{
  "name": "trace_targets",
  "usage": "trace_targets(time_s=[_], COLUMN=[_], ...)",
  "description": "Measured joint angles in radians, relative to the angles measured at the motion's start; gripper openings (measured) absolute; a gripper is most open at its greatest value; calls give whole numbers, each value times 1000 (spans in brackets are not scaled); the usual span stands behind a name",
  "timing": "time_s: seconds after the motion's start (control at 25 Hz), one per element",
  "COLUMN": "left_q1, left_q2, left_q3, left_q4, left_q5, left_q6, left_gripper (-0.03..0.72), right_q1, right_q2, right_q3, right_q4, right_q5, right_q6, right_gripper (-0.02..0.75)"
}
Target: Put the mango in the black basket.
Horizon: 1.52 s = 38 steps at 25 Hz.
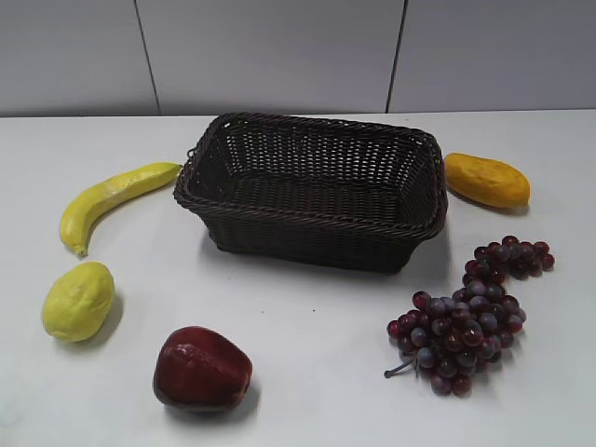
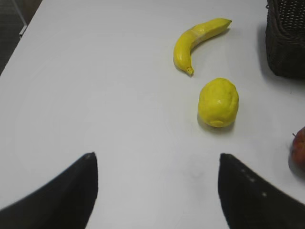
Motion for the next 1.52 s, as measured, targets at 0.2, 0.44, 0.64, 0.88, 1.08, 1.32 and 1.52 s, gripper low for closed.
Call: trace_targets(time_s=[0.2, 0.44, 0.64, 0.88, 1.08, 1.32, 1.52], left_q1=[0, 0, 0, 0, 0, 0, 0], left_q2=[0, 0, 0, 0, 0, 0, 0], left_q3=[0, 0, 0, 0, 0, 0, 0], left_q4=[0, 0, 0, 0, 0, 0, 0], left_q5=[0, 0, 0, 0, 0, 0, 0], left_q6=[0, 0, 0, 0, 0, 0, 0], left_gripper=[589, 589, 589, 589, 589, 589, 589], right_q1=[0, 0, 0, 0, 0, 0, 0], right_q2=[0, 0, 0, 1, 93, 420, 793], right_q3=[0, 0, 0, -2, -32, -30, -67], right_q4=[0, 0, 4, 4, 11, -33, -43], right_q5=[0, 0, 0, -6, -238, -589, -789], right_q6=[0, 0, 0, 21, 58, 58, 58], right_gripper=[590, 590, 590, 590, 592, 592, 592])
